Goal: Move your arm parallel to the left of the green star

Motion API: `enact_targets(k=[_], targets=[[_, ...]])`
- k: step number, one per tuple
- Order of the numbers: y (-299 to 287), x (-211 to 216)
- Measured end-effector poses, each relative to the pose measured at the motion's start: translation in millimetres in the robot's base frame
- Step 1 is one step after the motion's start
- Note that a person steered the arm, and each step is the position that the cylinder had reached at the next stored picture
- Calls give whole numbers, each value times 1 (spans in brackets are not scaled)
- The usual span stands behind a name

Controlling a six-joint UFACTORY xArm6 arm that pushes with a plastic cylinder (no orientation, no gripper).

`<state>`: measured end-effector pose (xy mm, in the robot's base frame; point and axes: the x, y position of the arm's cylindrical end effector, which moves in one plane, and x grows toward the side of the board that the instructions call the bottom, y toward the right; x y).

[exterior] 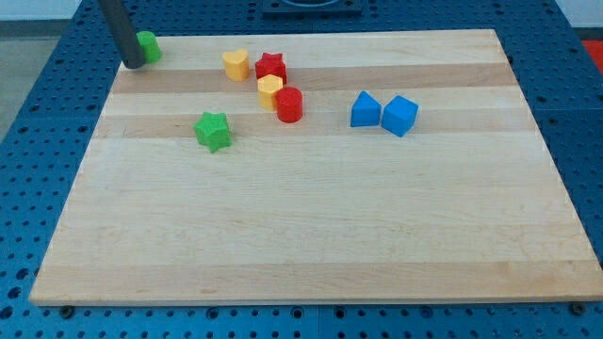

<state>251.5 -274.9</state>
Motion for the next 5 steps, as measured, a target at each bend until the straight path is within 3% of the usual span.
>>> enact_targets(k=[2, 3, 5], targets=[[-7, 4], [-10, 59], [39, 186]])
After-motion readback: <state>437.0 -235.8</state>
